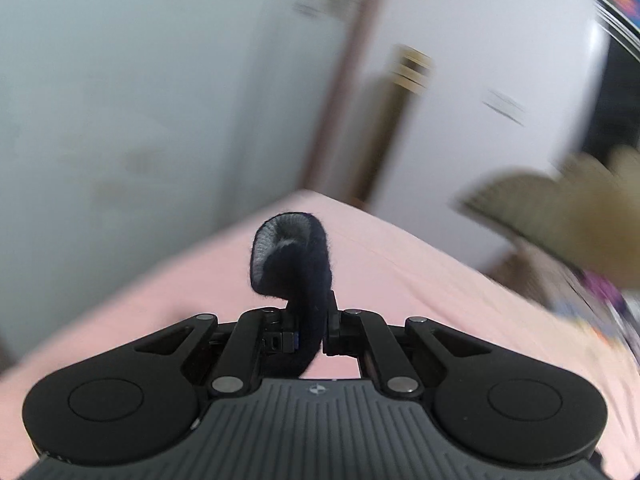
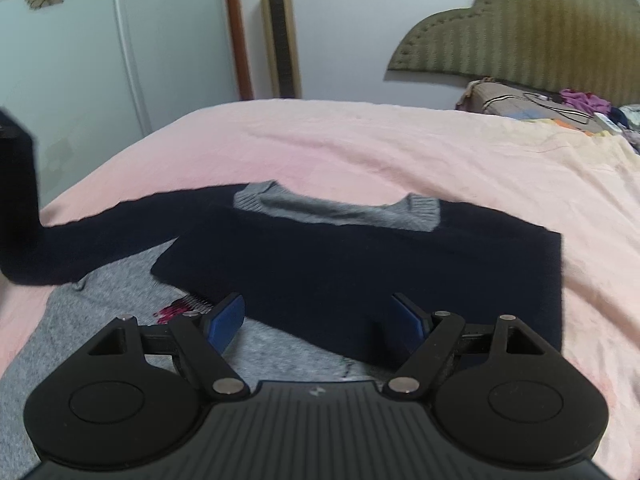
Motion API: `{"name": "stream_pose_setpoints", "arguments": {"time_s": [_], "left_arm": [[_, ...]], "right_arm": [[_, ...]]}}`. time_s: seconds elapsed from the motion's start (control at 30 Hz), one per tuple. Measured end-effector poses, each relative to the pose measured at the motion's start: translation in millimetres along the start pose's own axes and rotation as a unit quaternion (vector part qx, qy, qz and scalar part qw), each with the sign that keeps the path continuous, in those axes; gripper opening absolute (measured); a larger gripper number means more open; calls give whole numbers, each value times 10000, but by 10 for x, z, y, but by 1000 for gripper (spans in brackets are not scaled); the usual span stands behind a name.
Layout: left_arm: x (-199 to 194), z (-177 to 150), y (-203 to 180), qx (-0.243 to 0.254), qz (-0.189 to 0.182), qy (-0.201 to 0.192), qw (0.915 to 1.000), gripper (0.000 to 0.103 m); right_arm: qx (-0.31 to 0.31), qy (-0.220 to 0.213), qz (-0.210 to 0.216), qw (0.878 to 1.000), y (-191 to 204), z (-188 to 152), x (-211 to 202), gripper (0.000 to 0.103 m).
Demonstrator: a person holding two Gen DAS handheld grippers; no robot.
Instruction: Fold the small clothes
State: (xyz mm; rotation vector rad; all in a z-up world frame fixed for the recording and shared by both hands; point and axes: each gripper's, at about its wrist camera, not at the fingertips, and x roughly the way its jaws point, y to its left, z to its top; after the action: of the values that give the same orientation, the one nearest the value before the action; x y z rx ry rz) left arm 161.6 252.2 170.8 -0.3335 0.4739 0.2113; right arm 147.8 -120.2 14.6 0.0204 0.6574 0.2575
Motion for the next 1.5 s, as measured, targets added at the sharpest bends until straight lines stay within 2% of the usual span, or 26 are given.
{"name": "stream_pose_setpoints", "arguments": {"time_s": [0.1, 0.2, 0.3, 0.37, 0.43, 0.5, 0.53, 0.57, 0.7, 0.8, 0.93, 1.07, 1.17, 1.23, 1.27, 1.3, 1.33, 1.4, 1.5], "left_arm": [[114, -207, -501, 431, -526, 301, 9972, 9], [183, -490, -926, 779, -948, 609, 9906, 9], [362, -934, -1109, 1096, -1171, 915, 9828, 9], [526, -1236, -1204, 1271, -1406, 1300, 9732, 11], [625, -1482, -1300, 1477, -1621, 1757, 9597, 27], [694, -1694, -1337, 1619, -1847, 2176, 9446, 78], [718, -1790, -1299, 1643, -1918, 2242, 9412, 89], [734, -1839, -1293, 1701, -1918, 2186, 9415, 97], [603, -1737, -1231, 1903, -1948, 1887, 9435, 102], [464, -1509, -1032, 1616, -1769, 1529, 9588, 103], [370, -1294, -626, 1246, -1209, 1273, 9765, 103], [313, -1236, -384, 1092, -833, 1174, 9835, 103], [297, -1227, -339, 1094, -740, 1184, 9841, 103], [279, -1246, -350, 1154, -713, 1178, 9837, 103], [270, -1264, -377, 1228, -697, 1148, 9833, 103], [257, -1278, -406, 1324, -672, 1100, 9828, 103], [241, -1290, -420, 1416, -635, 1054, 9823, 103], [232, -1337, -493, 1616, -561, 960, 9806, 103], [190, -1374, -544, 1815, -491, 841, 9786, 103]], "right_arm": [[132, -57, -101, 9998, -113, -11, -70, 79], [288, -95, -228, 9993, -253, -37, -129, 79], [469, -110, -345, 9982, -399, -81, -168, 79], [598, -104, -415, 9973, -486, -108, -180, 79], [740, -96, -419, 9963, -570, -133, -194, 79], [882, -81, -371, 9954, -633, -147, -193, 79], [933, -72, -350, 9950, -656, -150, -191, 79], [962, -71, -328, 9948, -675, -154, -196, 79], [1003, -120, -180, 9947, -689, -125, -183, 79], [1249, -116, 246, 9918, -719, -57, -101, 79], [1872, 89, 1189, 9751, -809, 25, 202, 79], [2307, 354, 1905, 9535, -800, 90, 570, 79], [2453, 402, 2163, 9442, -732, 144, 765, 80], [2393, 369, 2094, 9474, -687, 185, 826, 70], [2315, 349, 2058, 9502, -658, 210, 836, 48], [2283, 397, 2074, 9504, -641, 230, 851, 32], [2300, 472, 2073, 9497, -639, 242, 869, 28], [2244, 503, 2007, 9523, -633, 243, 852, 13], [2164, 350, 1722, 9604, -644, 229, 728, 12]]}}
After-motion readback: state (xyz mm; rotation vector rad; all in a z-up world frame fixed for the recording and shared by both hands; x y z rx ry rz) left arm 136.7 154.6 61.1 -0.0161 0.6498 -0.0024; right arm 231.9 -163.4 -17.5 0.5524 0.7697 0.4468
